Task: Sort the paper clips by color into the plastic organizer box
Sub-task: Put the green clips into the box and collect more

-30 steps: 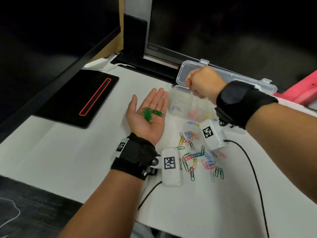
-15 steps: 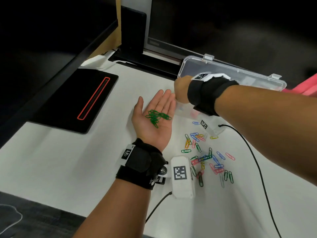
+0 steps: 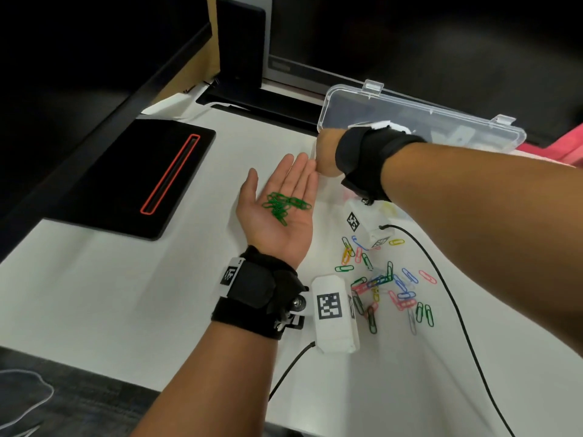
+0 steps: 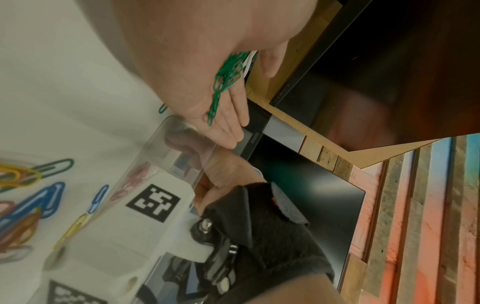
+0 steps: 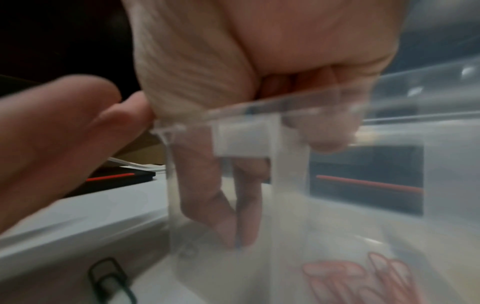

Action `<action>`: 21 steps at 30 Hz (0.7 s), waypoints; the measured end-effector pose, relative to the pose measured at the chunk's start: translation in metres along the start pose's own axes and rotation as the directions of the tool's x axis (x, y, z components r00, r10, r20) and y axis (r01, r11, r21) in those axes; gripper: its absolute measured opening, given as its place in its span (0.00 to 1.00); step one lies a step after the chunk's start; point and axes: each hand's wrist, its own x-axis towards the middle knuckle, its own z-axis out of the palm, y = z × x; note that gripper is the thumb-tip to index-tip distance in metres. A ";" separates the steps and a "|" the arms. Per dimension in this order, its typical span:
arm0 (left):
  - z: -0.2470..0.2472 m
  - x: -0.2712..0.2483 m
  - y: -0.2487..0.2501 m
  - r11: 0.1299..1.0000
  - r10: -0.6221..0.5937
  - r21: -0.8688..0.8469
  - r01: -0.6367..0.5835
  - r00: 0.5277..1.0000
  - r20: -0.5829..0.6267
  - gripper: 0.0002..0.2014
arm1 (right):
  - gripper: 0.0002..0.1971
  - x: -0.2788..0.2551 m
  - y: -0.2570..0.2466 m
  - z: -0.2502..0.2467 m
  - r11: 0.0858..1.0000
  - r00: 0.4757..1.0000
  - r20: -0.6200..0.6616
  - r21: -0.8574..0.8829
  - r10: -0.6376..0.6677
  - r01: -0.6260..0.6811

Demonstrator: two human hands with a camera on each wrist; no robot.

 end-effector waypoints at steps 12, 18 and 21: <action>0.003 -0.005 -0.007 0.998 -0.027 0.051 0.025 0.999 0.047 0.27 | 0.13 -0.099 0.085 -0.058 0.963 0.964 -0.222 0.253 0.147 -0.088; 0.007 -0.013 -0.019 0.988 -0.056 0.150 0.048 0.997 0.051 0.27 | 0.12 -0.126 0.136 -0.013 0.923 0.942 -0.107 0.264 0.317 -0.281; 0.007 -0.013 -0.020 0.984 -0.052 0.173 0.044 0.998 0.038 0.27 | 0.14 -0.124 0.137 -0.001 0.918 0.938 -0.117 0.273 0.327 -0.286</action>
